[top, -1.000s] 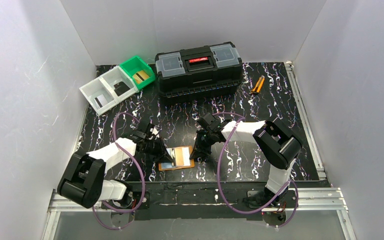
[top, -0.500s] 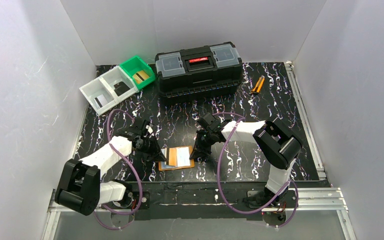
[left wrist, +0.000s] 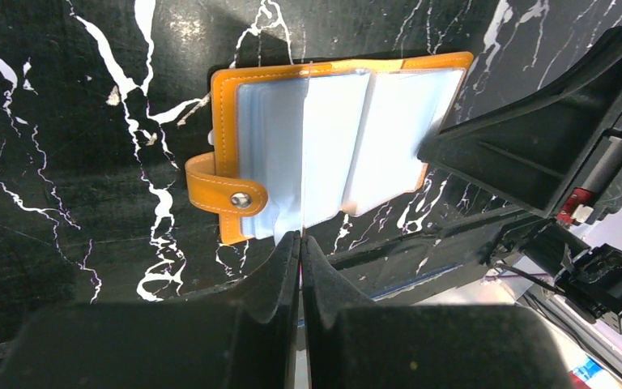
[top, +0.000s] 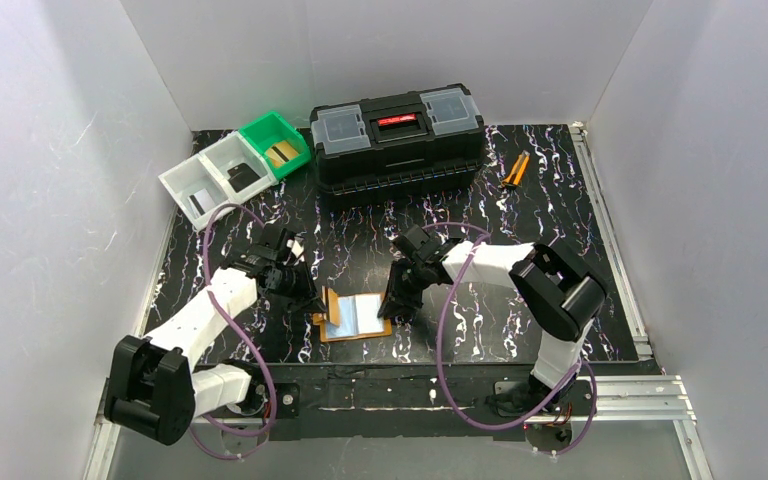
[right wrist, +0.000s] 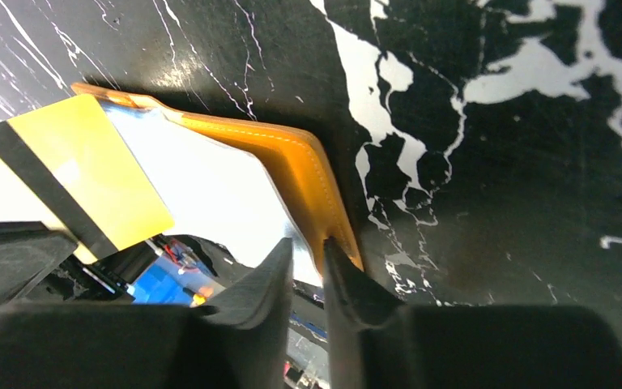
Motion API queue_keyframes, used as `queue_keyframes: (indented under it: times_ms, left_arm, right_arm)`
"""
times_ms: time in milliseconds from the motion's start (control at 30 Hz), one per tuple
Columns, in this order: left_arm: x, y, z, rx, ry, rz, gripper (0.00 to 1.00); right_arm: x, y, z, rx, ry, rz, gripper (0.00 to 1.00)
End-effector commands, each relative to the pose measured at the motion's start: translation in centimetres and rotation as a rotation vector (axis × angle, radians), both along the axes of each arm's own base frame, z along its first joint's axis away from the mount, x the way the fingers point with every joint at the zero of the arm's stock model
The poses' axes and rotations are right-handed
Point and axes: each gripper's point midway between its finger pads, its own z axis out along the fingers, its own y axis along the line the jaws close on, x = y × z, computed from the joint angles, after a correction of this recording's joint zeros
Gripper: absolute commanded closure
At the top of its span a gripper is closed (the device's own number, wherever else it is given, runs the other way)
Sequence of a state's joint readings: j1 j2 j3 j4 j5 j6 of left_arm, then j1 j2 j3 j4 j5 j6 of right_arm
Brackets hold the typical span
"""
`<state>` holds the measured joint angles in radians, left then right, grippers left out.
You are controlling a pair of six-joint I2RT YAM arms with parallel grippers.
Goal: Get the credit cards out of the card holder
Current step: Remove the credit card from the card holder, then place the credit card in the storage box.
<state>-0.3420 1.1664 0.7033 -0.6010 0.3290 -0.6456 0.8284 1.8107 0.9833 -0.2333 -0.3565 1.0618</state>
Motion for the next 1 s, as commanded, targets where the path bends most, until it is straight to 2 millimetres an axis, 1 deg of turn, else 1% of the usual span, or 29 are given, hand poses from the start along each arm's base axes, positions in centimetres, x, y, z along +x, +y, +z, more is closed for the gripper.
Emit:
queue_keyframes:
  times_ms: [0,67,167,267,367,467,500,567,600,633,733,833,900,967]
  left_arm:
    - [0.2,-0.2,2.2,-0.027,-0.036,-0.020,1.00]
    - [0.4,-0.5,3.0,-0.045,-0.047,-0.018,1.00]
    - [0.8,-1.2,4.2,-0.091,-0.063,-0.009,1.00]
    - [1.4,-2.6,6.0,-0.189,-0.087,0.005,1.00]
    - [2.5,-4.2,7.7,-0.299,-0.118,0.025,1.00]
    - [3.4,-5.6,9.3,-0.412,-0.145,0.048,1.00]
    - [3.6,-5.9,9.7,-0.445,-0.150,0.059,1.00]
    - [4.3,-6.6,10.4,-0.506,-0.162,0.081,1.00]
    - [4.5,-6.9,10.7,-0.535,-0.168,0.092,1.00]
    - [4.8,-7.1,11.0,-0.567,-0.174,0.103,1.00]
    - [5.4,-7.8,11.3,-0.639,-0.172,0.132,1.00]
    - [5.9,-8.3,11.6,-0.695,-0.171,0.143,1.00]
    - [6.0,-8.5,11.7,-0.720,-0.169,0.144,1.00]
    - [6.1,-8.7,11.8,-0.741,-0.163,0.147,1.00]
  right_arm:
    - [0.3,-1.6,1.0,-0.086,-0.065,0.021,0.67]
    - [0.7,-1.1,2.6,-0.051,-0.100,0.022,0.57]
    - [1.1,-0.7,4.4,-0.011,-0.135,0.023,0.42]
    - [1.4,-0.4,6.1,0.038,-0.167,0.022,0.28]
    - [1.7,-0.1,7.8,0.094,-0.199,0.015,0.20]
    - [2.2,0.0,9.8,0.185,-0.220,-0.018,0.18]
    - [2.5,0.2,10.8,0.244,-0.224,-0.035,0.18]
    - [3.0,-0.2,12.0,0.333,-0.225,-0.088,0.19]
    - [3.0,-0.7,12.2,0.368,-0.208,-0.120,0.19]
    - [3.4,-0.9,13.0,0.421,-0.222,-0.142,0.20]
    - [3.9,-1.5,14.7,0.516,-0.235,-0.196,0.21]
    - [4.1,-1.6,16.0,0.580,-0.247,-0.221,0.22]
    - [4.1,-1.4,16.7,0.614,-0.251,-0.229,0.23]
    - [4.3,-1.3,16.9,0.629,-0.244,-0.238,0.24]
